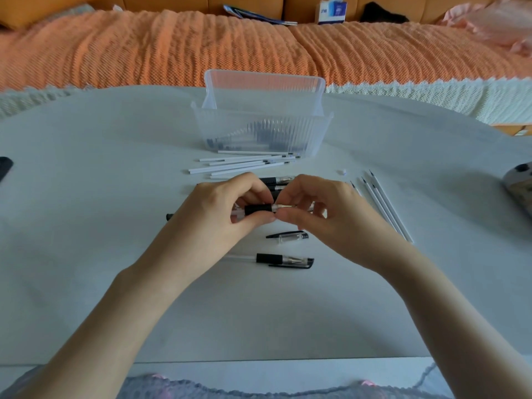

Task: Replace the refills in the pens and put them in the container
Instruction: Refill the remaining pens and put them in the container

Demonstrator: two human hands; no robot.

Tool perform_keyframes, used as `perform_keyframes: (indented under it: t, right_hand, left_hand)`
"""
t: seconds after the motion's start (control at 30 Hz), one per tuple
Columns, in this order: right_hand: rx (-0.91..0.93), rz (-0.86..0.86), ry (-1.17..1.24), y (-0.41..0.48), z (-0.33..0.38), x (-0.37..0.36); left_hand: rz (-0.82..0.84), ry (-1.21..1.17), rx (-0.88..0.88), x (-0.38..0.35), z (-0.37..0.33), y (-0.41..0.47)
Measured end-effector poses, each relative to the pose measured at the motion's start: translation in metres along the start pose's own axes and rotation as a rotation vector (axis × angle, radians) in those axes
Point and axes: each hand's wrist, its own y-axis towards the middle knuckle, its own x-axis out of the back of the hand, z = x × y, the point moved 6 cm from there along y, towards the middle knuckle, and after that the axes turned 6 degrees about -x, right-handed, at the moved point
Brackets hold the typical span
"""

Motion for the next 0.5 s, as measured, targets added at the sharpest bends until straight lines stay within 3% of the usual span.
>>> perform_keyframes:
  t: [0.5]
  right_hand:
    - [-0.009, -0.018, -0.006, -0.0003, 0.0014, 0.0003]
  left_hand:
    - [-0.006, 0.0, -0.023, 0.0003, -0.0015, -0.0007]
